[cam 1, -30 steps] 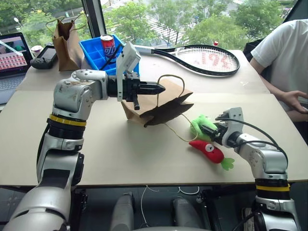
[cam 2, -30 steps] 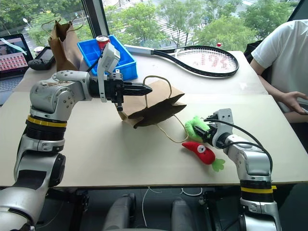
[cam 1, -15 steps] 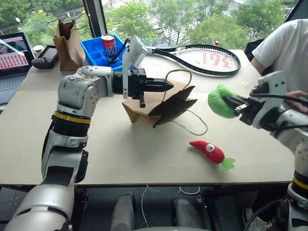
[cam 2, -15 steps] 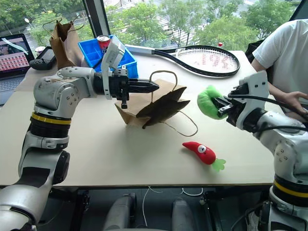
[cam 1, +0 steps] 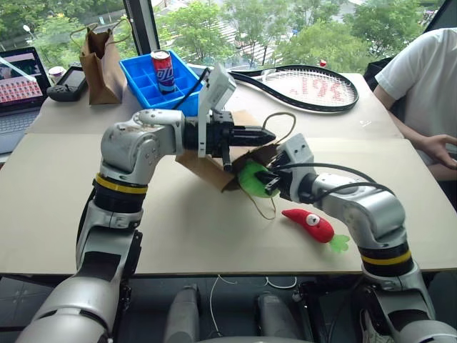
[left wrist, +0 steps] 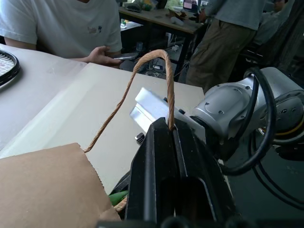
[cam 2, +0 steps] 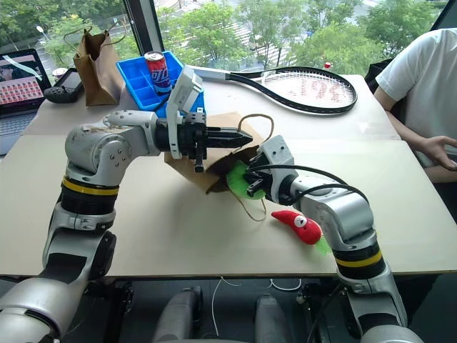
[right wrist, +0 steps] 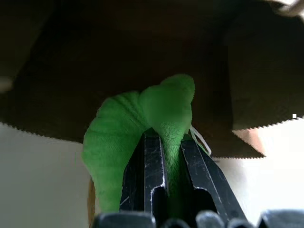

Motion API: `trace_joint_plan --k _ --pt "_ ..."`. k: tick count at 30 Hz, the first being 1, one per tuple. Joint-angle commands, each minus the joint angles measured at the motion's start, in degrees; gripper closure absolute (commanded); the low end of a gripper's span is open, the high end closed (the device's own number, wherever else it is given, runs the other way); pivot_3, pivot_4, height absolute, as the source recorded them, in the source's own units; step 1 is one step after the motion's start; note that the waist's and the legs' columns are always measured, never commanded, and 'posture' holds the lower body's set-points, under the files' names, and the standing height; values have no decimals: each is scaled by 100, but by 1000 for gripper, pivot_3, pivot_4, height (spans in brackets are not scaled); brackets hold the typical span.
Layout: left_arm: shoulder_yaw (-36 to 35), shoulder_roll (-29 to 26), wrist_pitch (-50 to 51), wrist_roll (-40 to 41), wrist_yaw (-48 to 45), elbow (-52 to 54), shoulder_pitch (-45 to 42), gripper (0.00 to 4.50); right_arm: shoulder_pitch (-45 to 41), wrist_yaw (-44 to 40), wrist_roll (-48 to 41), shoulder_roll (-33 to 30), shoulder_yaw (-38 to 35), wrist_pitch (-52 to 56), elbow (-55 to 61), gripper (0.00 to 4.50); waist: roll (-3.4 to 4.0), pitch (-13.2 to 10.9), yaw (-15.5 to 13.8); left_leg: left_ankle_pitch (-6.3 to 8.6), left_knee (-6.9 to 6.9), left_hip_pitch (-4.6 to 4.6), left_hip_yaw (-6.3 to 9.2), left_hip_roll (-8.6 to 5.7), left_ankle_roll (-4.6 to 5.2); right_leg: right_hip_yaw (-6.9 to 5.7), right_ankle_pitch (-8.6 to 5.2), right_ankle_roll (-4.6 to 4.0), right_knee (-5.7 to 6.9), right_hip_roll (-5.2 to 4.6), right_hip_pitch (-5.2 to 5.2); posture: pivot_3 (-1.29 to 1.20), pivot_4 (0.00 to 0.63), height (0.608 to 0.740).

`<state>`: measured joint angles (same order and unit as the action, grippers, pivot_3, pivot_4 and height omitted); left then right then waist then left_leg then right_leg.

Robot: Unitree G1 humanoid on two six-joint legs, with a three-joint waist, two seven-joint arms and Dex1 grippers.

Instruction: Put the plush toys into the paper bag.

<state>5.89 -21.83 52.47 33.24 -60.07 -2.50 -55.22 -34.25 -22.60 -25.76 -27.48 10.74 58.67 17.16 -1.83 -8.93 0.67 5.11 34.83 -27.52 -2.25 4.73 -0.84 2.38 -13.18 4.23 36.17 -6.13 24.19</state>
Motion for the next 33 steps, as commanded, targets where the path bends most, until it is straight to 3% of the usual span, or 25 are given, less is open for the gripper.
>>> trace_joint_plan --k 1,9,13,15,21,25,33 --pt "-115 98 103 212 133 187 2 4500 -235 -124 412 192 315 -652 -202 4496 -1 0 2 0 0 -1 1 1 0 -1 1 1 0 1 1 0 150 734" --pt "-139 9 149 209 348 354 208 4500 212 48 75 1604 -563 -1656 -1111 4496 -1 0 -2 0 -2 1 3 1 0 -4 15 27 -2 3 -4 0 150 734" --pt "-176 -9 147 239 465 389 263 4500 471 -10 62 1975 -780 -2090 -1344 4496 0 -1 1 0 -2 0 3 1 -1 -4 19 33 -1 3 -3 0 150 734" --pt "-196 -9 147 265 516 401 287 4500 589 -17 -76 2144 -925 -2154 -1382 3605 0 -1 1 1 -3 1 3 2 -2 -5 19 32 -1 3 -3 0 150 734" --pt "-196 -107 24 211 539 314 341 4500 853 -128 40 1904 -929 -2107 -1054 1699 1 -1 9 3 -6 1 3 2 -5 -5 15 24 -1 3 -2 0 150 734" --pt "-144 -209 -150 105 459 187 362 4500 1318 -398 180 1153 -957 -2172 -263 313 3 -3 -10 14 -6 1 3 2 -24 -5 5 7 -4 2 -1 0 150 734" --pt "-13 -194 -386 -2 289 -6 340 4500 2733 -942 -364 -346 -2029 -1634 1335 313 5 -4 -22 25 -6 2 1 1 -41 -3 -1 0 -7 2 -5 0 150 734"
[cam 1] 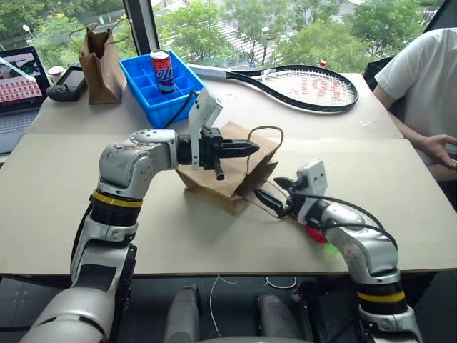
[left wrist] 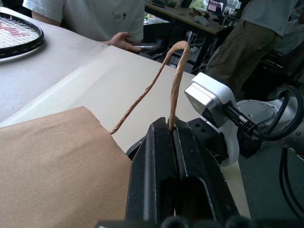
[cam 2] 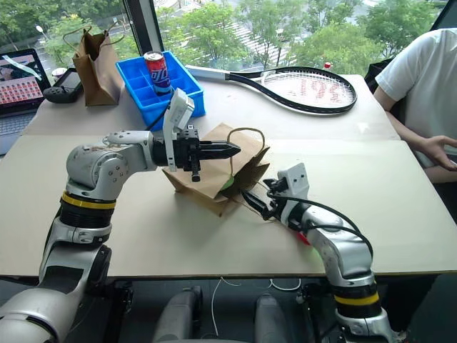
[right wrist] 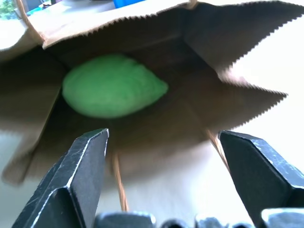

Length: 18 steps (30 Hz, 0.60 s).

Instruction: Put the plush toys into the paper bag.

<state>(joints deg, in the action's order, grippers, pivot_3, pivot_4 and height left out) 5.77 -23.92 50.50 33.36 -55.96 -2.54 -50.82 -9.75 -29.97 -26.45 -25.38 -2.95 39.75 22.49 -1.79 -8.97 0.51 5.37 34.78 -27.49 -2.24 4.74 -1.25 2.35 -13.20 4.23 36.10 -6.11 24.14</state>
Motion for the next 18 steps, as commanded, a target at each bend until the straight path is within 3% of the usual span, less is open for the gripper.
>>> trace_joint_plan --k 1,6,10,12,15,18 --pt "9 22 -207 -17 -144 -27 -108 4500 433 -246 -316 -776 -792 349 949 313 1 -1 -19 0 2 0 -1 -1 -1 1 0 0 -1 -1 1 0 150 734" --pt "113 86 -311 -72 -292 -153 -162 4500 1313 -433 -423 -1613 -1437 827 1447 313 0 -1 -61 2 2 10 0 -1 -3 1 -15 22 -5 -2 -5 0 150 734" --pt "177 139 -372 -109 -367 -209 -197 4500 1899 -330 -53 -1839 -1213 794 1225 313 -1 -1 -78 2 5 9 0 -1 -3 3 -17 22 -12 -2 -8 0 150 734" --pt "179 153 -381 -129 -385 -231 -214 4500 1944 -175 -60 -1582 -1138 774 1054 313 -1 -1 -75 2 7 9 -1 -1 -3 4 -17 23 -13 -3 -5 0 150 734" --pt "162 138 -361 -140 -434 -223 -245 4500 1938 -99 119 -1496 -1001 644 890 1038 -1 -1 -70 3 7 10 0 -1 -3 4 -17 24 -12 -3 -5 0 150 734" --pt "154 88 -339 -145 -463 -192 -299 4500 1716 -134 28 -1422 -1158 519 945 2076 -1 -2 -71 2 8 9 -1 -2 -3 5 -18 25 -12 -3 -5 0 150 734"
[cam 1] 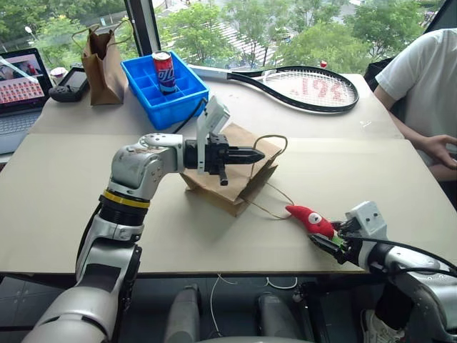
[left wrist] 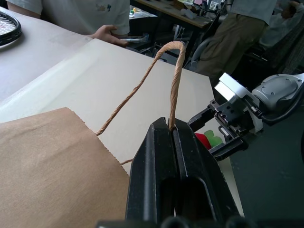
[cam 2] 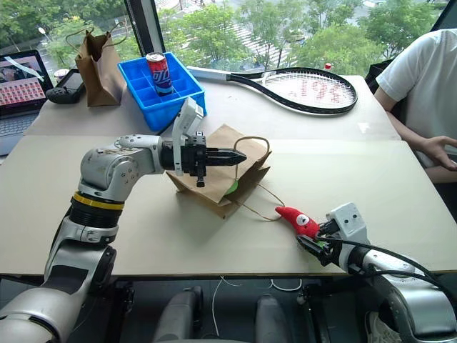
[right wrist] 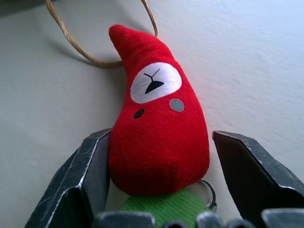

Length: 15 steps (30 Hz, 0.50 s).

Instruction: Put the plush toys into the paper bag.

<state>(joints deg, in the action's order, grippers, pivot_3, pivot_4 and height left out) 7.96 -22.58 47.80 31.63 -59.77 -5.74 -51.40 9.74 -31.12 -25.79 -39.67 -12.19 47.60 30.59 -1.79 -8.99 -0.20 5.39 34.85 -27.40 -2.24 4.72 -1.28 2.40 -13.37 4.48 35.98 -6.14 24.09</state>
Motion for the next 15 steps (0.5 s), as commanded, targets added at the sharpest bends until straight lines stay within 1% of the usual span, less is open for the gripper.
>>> trace_joint_plan --k 1,3,5,7,10,13,15 --pt "-61 -59 -53 26 -80 161 -259 4500 -315 -53 -33 -37 -268 -322 155 2330 0 0 1 0 0 0 0 0 0 0 0 1 0 0 0 0 150 734" --pt "-67 -71 4 56 -65 257 -304 4500 -569 -104 21 -216 -288 -371 212 3125 0 0 -4 0 0 0 0 0 0 0 -1 2 0 0 0 0 150 734" --pt "-98 -72 54 87 -37 308 -380 4500 -1081 -77 -119 -296 -279 -217 329 3682 0 0 -3 0 1 -1 0 0 0 0 -1 3 0 0 0 0 150 734" --pt "-140 -69 69 96 1 314 -459 4500 -1574 -60 -151 -409 -31 8 399 4429 0 -1 3 0 1 -1 0 0 0 0 -1 3 0 0 2 0 150 734" --pt "-189 -39 92 108 54 297 -573 4500 -2271 -83 311 -550 841 69 106 4477 -1 -1 0 0 -1 1 1 0 0 -1 -1 3 1 0 1 0 150 734" --pt "-217 4 145 152 116 354 -610 4500 -2932 -12 742 -318 1610 -101 -470 4477 -1 -1 -4 -1 -2 0 1 0 1 -1 -3 4 -2 0 -1 0 150 734" --pt "-235 48 178 176 189 427 -585 4500 -3461 -14 949 81 2110 -275 -895 4477 -2 -1 -7 -4 -2 -5 1 -3 5 0 -1 2 -2 0 4 0 150 734"
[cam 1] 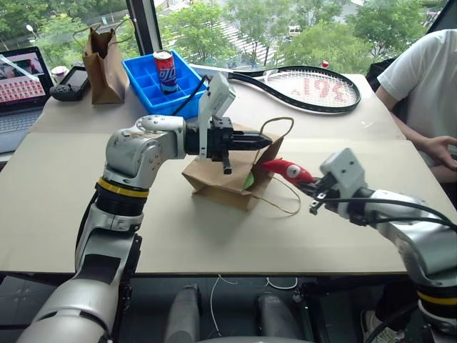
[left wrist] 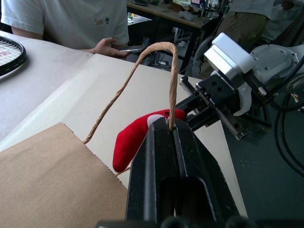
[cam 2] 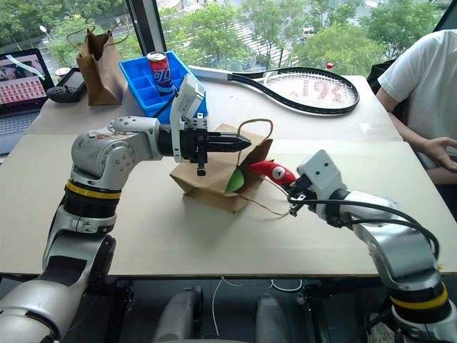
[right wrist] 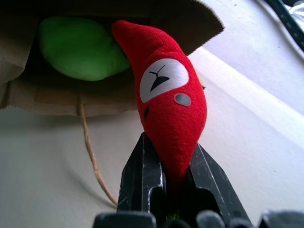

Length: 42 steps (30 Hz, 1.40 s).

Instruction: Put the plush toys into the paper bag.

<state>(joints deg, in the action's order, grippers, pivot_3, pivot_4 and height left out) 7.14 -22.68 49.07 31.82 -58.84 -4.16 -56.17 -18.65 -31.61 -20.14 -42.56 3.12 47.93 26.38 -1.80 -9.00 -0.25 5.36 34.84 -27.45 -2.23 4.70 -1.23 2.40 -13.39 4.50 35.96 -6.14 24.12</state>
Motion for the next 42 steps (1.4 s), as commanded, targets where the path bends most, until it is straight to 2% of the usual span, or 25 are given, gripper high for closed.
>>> trace_joint_plan --k 1,5,8,13,16,18,19,22,23,26,29,39,42 --pt "-160 72 58 161 119 285 -101 4500 -782 26 444 506 713 -362 -609 4477 0 -1 5 -13 1 -1 1 0 21 0 2 -3 1 0 -1 0 150 734" --pt "-204 122 156 193 281 476 20 4500 -1382 -186 521 1152 1149 -694 -977 4477 1 -2 -1 -23 -1 -3 2 -1 37 -1 7 -9 9 1 1 0 150 734" --pt "-226 99 235 216 380 620 108 4500 -1628 -484 648 1362 1437 -1000 -1079 4477 1 -2 9 -24 -2 -3 2 -1 38 -1 17 6 14 1 2 0 150 734" --pt "-311 57 329 281 513 766 187 4500 -1976 -264 1098 1996 1809 -1372 -1595 4477 2 -3 24 -24 -4 -2 2 0 37 -3 21 3 15 1 2 0 150 734" --pt "-391 93 396 344 659 883 270 4500 -2007 -133 1223 2635 1882 -1998 -2341 4477 2 -2 45 -24 -3 0 2 1 36 -5 24 -5 18 2 3 0 150 734" --pt "-430 105 439 366 741 955 320 4500 -1931 -222 1309 2778 1927 -2284 -2647 3507 2 -2 49 -24 -4 0 2 1 36 -6 29 1 18 2 2 0 150 734" --pt "-452 93 460 374 769 998 352 4500 -1873 -309 1326 2790 1914 -2354 -2725 3307 2 -2 40 -24 -4 -1 2 0 36 -6 31 6 19 2 1 0 150 734" --pt "-533 47 528 412 859 1120 467 4500 -1685 -412 1234 2811 1694 -2489 -2710 2262 2 -3 37 -24 -4 -3 2 0 35 -5 34 10 15 2 0 0 150 734" --pt "-543 25 539 420 877 1160 515 4500 -1607 -430 1162 2790 1584 -2460 -2620 2021 2 -3 39 -24 -4 -2 2 0 35 -6 34 10 16 2 1 0 150 734" --pt "-549 -22 547 445 926 1243 630 4500 -1320 -521 949 2625 1267 -2258 -2232 872 2 -3 55 -22 -7 -1 2 1 32 -6 35 8 18 2 3 0 150 734" --pt "-544 -52 528 470 943 1263 681 4500 -1018 -560 721 2399 941 -1891 -1753 36 2 -3 57 -13 -8 0 2 1 18 -6 33 6 18 2 2 0 150 734" --pt "-414 -84 287 398 807 990 622 4500 -87 -447 -758 1650 -616 106 -89 36 2 -3 37 1 -6 2 2 1 -3 -4 17 -25 17 2 1 0 150 734" --pt "-411 -122 218 387 746 900 559 4500 535 -217 -1730 1639 -1361 1486 435 36 1 -3 17 1 -6 3 2 1 -3 -4 17 -26 16 2 -1 0 150 734"
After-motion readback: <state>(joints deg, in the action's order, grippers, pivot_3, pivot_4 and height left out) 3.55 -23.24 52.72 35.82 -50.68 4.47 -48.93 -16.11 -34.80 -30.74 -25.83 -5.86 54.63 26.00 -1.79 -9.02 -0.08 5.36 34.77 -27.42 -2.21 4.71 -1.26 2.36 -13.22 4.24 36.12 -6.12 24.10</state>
